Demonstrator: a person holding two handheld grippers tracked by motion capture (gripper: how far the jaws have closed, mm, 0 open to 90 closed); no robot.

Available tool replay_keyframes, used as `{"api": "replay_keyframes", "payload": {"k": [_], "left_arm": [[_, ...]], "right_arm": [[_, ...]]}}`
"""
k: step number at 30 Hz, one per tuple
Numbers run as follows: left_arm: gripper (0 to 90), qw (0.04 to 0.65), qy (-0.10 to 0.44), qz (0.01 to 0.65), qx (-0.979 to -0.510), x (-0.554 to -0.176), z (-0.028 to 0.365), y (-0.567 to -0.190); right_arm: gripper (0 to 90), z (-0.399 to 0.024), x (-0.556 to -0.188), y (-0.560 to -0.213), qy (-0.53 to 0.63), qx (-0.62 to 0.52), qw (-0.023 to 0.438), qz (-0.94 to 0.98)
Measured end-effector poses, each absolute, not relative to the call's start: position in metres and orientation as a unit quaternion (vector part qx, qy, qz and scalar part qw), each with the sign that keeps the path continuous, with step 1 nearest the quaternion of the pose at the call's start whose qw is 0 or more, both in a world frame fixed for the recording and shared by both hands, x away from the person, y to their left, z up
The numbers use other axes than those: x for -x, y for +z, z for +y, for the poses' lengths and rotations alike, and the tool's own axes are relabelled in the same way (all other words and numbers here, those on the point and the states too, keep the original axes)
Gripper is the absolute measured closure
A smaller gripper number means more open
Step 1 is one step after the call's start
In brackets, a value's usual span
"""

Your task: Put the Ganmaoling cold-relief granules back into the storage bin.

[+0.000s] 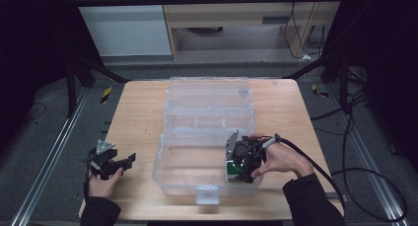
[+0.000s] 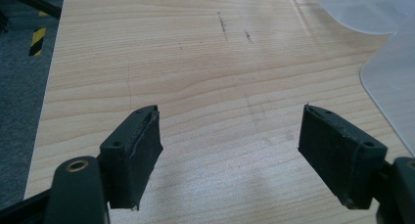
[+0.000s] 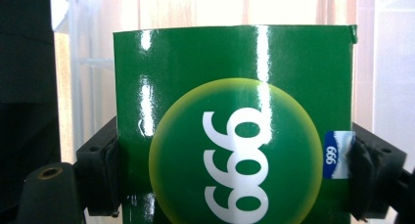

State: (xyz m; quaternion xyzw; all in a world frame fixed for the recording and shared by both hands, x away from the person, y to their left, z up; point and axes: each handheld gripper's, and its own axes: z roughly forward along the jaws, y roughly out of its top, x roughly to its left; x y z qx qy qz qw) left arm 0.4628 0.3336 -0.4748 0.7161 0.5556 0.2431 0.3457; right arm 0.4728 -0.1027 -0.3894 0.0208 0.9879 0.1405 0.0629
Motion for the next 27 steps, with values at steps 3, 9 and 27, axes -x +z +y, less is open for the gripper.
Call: {"api": "replay_keyframes", "payload": {"k": [3,9,27], "left_arm": [[22.8,0.346,0.243,0.555,-0.716,-0.463,0.334,-0.475],[22.8,0.344,0.243,0.556,-0.716,-0.463,0.333,-0.475],[22.8,0.345,0.243,0.555,-0.717,-0.463,0.334,-0.475]], "right_arm": [[15.9,-0.103,-0.474,-0.393,0.143,-0.021,0.059,0.988],[15.6,-0.105,-0.475,-0.402,0.127,-0.023,0.059,0.990],[13.2,-0.104,-0.473,-0.404,0.128,-0.026,0.058,0.990]]}}
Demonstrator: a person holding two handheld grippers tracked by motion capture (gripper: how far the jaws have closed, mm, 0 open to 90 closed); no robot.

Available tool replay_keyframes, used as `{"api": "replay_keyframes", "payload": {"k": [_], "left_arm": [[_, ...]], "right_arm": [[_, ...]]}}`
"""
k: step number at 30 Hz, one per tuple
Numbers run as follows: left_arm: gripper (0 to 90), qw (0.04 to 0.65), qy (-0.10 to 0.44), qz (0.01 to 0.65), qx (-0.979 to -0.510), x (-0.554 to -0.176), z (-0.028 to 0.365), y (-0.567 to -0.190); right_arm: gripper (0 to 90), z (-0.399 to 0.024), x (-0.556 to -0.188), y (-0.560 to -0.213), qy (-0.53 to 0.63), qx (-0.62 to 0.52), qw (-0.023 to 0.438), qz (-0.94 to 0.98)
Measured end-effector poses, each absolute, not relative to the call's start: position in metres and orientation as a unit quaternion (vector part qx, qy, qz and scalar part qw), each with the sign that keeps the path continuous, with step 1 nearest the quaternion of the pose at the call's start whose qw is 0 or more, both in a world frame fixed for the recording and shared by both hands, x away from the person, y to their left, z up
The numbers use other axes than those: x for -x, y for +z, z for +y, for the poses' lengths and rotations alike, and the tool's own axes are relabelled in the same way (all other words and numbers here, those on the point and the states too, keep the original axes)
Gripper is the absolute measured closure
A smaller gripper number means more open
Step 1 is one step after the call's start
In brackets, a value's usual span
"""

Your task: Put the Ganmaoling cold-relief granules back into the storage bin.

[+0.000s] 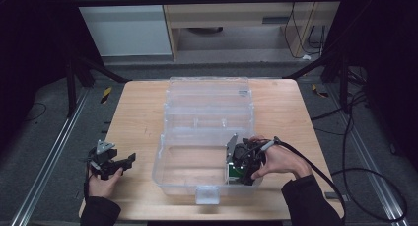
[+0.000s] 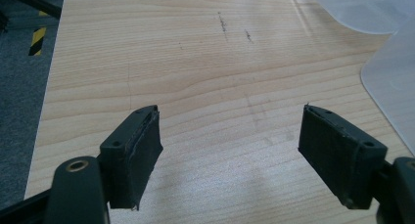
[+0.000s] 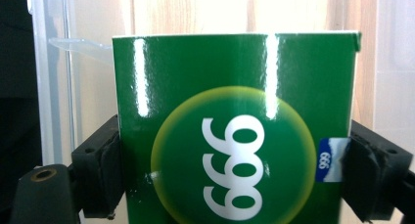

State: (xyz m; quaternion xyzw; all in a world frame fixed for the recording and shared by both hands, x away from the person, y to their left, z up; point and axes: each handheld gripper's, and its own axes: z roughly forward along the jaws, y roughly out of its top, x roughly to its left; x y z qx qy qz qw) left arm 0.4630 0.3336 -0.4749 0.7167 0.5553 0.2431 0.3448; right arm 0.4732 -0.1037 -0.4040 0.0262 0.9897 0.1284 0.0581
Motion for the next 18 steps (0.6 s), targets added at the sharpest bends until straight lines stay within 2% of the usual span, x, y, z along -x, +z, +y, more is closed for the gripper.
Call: {"api": "replay_keyframes", "payload": {"k": [18], "left_arm": [[22.9,0.348,0.243,0.555,-0.716,-0.462,0.334,-0.474]], "right_arm": [[16.5,-0.131,-0.463,-0.362,0.226,-0.070,0.094,0.967]]}}
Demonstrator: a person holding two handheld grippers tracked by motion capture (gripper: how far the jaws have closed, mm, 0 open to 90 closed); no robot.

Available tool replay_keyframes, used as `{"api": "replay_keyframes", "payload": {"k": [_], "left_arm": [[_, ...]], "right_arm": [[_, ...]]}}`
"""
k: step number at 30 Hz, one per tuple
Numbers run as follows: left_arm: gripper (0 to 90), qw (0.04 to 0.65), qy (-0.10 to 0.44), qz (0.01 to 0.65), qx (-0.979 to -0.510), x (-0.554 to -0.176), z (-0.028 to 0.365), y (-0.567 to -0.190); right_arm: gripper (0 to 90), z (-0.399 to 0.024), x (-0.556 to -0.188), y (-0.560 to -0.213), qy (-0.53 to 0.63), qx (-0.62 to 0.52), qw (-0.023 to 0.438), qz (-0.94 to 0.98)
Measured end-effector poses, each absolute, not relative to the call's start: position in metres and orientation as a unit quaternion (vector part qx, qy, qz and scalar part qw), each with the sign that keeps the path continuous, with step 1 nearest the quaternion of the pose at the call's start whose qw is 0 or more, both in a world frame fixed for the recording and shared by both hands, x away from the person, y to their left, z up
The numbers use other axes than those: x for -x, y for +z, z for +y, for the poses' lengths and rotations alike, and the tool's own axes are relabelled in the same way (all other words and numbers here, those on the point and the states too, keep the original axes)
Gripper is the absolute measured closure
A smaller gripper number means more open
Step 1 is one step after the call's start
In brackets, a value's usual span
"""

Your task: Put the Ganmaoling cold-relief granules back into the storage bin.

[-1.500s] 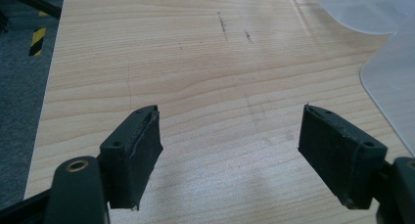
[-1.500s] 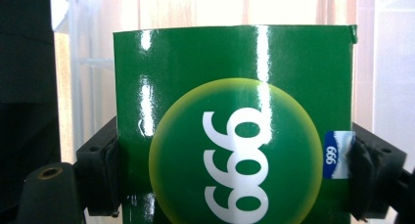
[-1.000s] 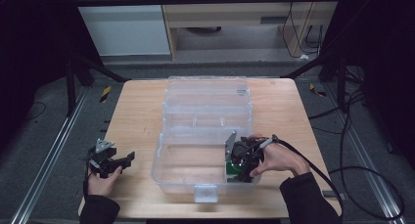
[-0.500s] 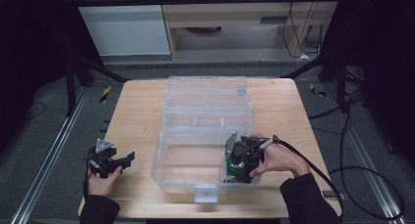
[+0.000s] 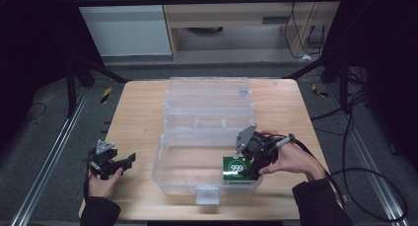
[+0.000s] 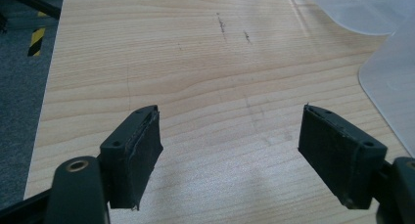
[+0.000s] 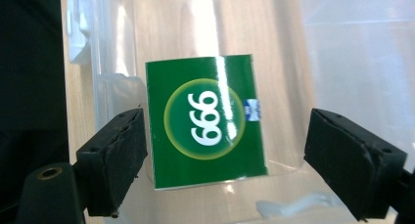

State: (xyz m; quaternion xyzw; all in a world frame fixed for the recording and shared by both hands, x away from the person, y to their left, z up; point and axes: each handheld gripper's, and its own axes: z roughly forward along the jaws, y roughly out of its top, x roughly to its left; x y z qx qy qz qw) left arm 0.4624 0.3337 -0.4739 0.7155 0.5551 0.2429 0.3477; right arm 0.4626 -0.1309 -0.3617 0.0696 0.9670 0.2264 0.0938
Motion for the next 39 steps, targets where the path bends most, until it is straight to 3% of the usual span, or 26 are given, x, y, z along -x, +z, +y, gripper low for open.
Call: {"api": "replay_keyframes", "payload": {"k": [6,13,17,23,39], "left_arm": [[23.5,0.350,0.242,0.555,-0.716,-0.462,0.333,-0.473],[25.1,0.353,0.239,0.555,-0.715,-0.462,0.333,-0.473],[27.1,0.354,0.237,0.554,-0.715,-0.462,0.333,-0.473],[29.8,0.353,0.239,0.556,-0.714,-0.461,0.333,-0.472],[36.7,0.353,0.238,0.557,-0.713,-0.461,0.333,-0.473]], "right_arm": [[20.9,-0.157,-0.455,-0.348,0.298,-0.120,0.122,0.939],[18.0,-0.189,-0.448,-0.348,0.349,-0.197,0.186,0.897],[14.1,-0.220,-0.441,-0.359,0.412,-0.293,0.241,0.828],[12.0,-0.254,-0.438,-0.384,0.463,-0.401,0.281,0.739],[8.2,-0.293,-0.446,-0.451,0.422,-0.527,0.299,0.674]]}}
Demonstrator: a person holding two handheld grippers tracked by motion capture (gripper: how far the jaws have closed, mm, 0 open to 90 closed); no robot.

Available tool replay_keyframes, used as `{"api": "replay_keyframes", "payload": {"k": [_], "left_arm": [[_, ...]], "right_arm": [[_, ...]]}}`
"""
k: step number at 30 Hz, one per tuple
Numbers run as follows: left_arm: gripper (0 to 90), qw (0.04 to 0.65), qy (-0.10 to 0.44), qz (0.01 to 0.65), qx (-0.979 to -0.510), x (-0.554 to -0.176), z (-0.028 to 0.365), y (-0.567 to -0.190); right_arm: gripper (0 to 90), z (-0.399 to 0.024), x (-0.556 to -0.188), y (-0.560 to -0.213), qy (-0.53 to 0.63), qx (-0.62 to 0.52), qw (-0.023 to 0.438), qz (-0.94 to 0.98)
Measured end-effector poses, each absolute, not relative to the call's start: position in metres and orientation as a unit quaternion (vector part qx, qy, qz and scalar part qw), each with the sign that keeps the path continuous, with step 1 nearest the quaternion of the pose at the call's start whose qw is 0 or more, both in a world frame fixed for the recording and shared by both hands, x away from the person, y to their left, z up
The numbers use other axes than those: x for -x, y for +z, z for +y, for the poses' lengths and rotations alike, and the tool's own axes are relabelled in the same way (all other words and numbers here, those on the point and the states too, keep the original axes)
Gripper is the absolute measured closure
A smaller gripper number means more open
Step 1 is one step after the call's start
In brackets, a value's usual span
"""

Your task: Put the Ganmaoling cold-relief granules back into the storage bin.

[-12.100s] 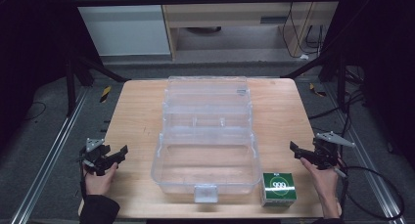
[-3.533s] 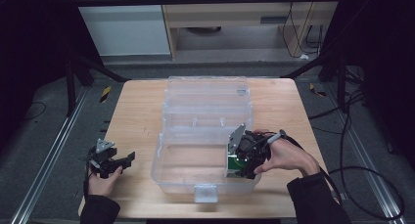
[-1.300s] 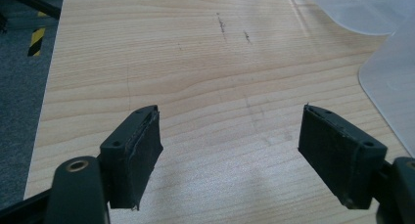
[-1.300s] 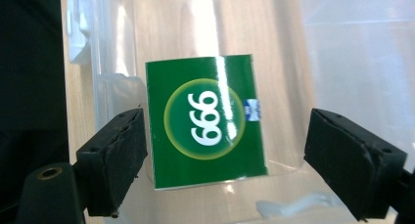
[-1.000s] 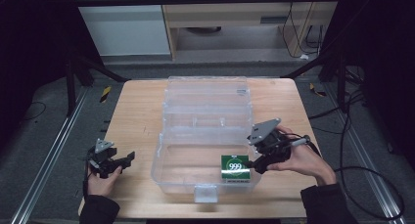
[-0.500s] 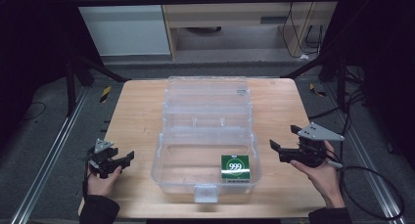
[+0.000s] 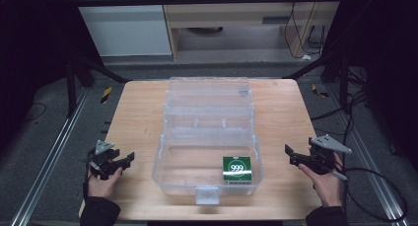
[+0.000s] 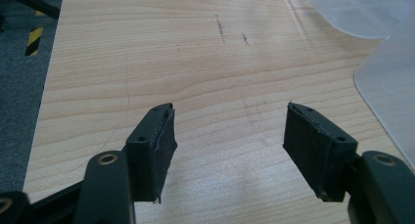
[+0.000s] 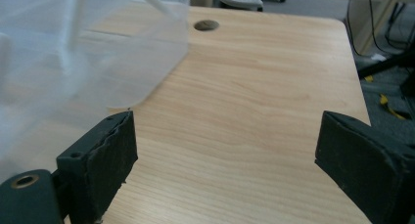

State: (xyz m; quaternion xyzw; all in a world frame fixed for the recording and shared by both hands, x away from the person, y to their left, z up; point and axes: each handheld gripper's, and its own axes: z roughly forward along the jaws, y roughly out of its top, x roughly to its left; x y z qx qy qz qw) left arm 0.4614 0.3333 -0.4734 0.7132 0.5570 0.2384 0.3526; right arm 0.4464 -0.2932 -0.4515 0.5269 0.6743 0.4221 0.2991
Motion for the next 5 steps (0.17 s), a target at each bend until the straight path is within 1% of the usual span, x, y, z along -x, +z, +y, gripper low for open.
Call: {"api": "replay_keyframes", "payload": {"k": [5], "left_arm": [[39.4,0.352,0.239,0.557,-0.713,-0.461,0.333,-0.473]], "right_arm": [[8.1,-0.296,-0.449,-0.462,0.405,-0.538,0.300,0.676]]}}
